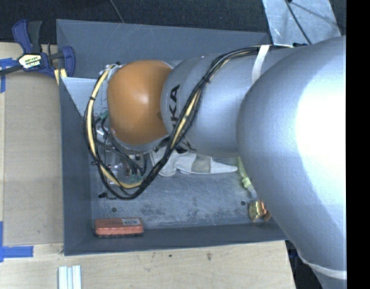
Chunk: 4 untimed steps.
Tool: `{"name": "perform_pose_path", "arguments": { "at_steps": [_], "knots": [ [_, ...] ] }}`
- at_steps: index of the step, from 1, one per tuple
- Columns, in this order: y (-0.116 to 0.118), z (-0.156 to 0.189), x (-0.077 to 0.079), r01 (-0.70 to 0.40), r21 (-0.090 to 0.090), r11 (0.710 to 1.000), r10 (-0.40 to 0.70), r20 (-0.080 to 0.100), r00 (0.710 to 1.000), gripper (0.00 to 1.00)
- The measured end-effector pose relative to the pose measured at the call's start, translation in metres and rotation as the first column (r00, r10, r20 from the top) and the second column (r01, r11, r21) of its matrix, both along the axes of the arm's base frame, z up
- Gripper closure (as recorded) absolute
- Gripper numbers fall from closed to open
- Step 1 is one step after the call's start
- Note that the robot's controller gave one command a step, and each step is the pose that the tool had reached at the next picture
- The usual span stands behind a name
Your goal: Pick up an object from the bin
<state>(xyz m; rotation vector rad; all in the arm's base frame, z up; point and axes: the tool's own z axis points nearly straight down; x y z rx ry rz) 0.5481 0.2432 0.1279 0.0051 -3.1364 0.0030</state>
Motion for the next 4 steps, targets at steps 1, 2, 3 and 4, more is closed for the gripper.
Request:
{"name": "perform_pose_path", "arguments": {
  "at_steps": [1,2,3,4],
  "knots": [
    [-0.001,0.002,0.000,0.001,0.000,1.000,-0.001,0.001,1.000,0.00],
    [-0.015,-0.028,-0.023,0.044,0.004,0.999,-0.044,0.009,0.999,0.00],
    [-0.028,0.006,-0.010,0.039,-0.001,0.999,-0.039,-0.003,0.999,0.00],
    [-0.025,0.068,-0.014,0.077,0.001,0.997,-0.077,0.004,0.997,0.00]
  ]
}}
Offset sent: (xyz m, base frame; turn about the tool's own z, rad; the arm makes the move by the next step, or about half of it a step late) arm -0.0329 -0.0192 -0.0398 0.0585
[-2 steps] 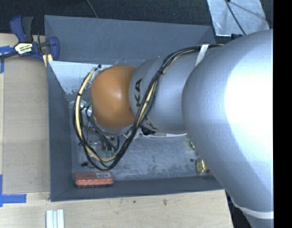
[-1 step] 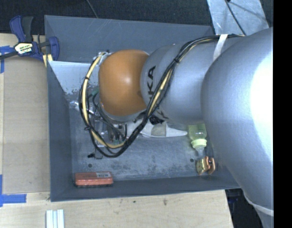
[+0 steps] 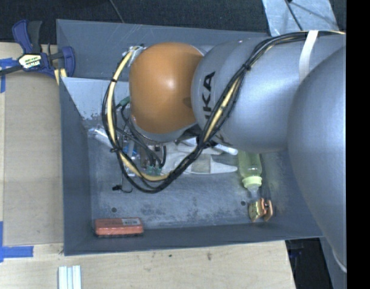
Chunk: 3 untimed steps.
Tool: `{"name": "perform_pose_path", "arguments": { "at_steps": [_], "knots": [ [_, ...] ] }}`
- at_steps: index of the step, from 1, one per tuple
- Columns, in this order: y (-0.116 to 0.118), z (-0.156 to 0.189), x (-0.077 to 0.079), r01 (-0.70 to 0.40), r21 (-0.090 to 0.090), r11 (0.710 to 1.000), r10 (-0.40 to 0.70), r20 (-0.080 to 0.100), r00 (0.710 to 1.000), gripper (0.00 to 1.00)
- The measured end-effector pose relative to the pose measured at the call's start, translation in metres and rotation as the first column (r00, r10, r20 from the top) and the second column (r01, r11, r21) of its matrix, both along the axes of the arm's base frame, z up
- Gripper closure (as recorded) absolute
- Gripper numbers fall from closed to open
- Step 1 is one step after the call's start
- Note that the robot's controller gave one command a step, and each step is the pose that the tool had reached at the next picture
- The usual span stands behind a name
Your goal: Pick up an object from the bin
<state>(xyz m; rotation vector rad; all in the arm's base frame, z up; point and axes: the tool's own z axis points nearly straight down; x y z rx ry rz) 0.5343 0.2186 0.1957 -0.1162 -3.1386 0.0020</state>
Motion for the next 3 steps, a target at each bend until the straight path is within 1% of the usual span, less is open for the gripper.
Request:
{"name": "perform_pose_path", "arguments": {
  "at_steps": [1,2,3],
  "knots": [
    [-0.031,0.060,-0.006,-0.068,0.002,0.998,0.068,-0.001,0.998,0.00],
    [-0.030,0.046,0.040,-0.111,0.003,0.994,0.111,0.022,0.994,0.00],
    [-0.076,-0.017,0.015,-0.127,0.003,0.992,0.127,0.005,0.992,0.00]
  ]
}}
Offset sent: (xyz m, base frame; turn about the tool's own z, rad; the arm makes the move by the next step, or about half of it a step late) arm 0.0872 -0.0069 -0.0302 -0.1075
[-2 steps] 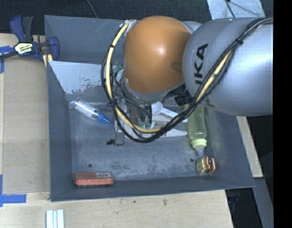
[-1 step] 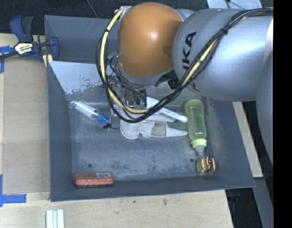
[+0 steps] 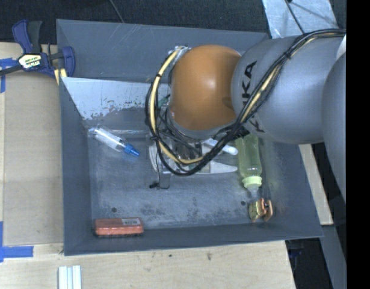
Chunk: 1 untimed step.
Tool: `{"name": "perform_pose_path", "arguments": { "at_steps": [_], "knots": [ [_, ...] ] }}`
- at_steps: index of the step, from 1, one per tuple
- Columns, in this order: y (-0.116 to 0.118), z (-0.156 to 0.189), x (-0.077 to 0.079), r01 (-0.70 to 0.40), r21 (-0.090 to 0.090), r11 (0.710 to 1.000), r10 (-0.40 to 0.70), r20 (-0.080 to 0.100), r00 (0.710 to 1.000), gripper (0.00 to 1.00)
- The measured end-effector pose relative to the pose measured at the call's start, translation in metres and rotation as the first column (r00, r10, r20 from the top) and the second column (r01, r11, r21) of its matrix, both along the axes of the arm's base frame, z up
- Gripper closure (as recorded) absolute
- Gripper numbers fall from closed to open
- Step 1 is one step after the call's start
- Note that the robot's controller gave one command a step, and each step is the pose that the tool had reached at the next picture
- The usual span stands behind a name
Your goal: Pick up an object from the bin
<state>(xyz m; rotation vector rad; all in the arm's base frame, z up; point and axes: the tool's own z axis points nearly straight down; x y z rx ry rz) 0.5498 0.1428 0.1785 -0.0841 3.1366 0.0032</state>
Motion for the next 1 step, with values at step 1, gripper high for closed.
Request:
{"name": "perform_pose_path", "arguments": {
  "at_steps": [1],
  "knots": [
    [-0.0269,-0.0175,-0.0038,0.108,-0.006,0.994,-0.108,-0.010,0.994,0.00]
  ]
}}
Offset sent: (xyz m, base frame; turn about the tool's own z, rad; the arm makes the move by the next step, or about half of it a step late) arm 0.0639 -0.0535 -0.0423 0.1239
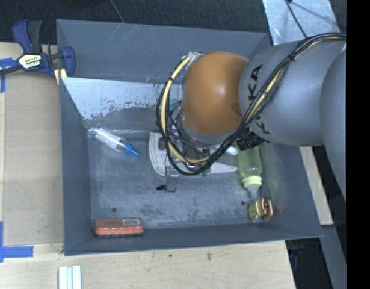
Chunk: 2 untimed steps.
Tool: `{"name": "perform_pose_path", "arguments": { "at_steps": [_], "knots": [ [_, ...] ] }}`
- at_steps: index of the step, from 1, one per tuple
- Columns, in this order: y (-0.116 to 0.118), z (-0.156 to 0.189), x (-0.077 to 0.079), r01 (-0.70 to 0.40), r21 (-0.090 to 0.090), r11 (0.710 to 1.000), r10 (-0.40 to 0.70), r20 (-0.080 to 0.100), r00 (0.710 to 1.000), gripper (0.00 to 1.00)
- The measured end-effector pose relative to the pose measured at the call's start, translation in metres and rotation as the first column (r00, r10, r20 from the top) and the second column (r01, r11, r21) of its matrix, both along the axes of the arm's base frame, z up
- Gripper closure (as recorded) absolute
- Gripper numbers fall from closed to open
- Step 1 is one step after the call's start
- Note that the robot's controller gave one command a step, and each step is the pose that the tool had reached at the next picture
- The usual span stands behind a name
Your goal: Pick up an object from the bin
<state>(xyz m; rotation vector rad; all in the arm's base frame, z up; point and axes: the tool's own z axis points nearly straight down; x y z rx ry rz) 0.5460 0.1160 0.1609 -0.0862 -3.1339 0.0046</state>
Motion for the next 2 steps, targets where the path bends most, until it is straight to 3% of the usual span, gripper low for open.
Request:
{"name": "perform_pose_path", "arguments": {
  "at_steps": [1,2],
  "knots": [
    [-0.014,-0.010,0.044,0.059,0.004,0.998,-0.060,0.013,0.998,0.00],
    [-0.031,-0.067,0.074,-0.113,0.002,0.994,0.112,0.017,0.994,0.00]
  ]
}}
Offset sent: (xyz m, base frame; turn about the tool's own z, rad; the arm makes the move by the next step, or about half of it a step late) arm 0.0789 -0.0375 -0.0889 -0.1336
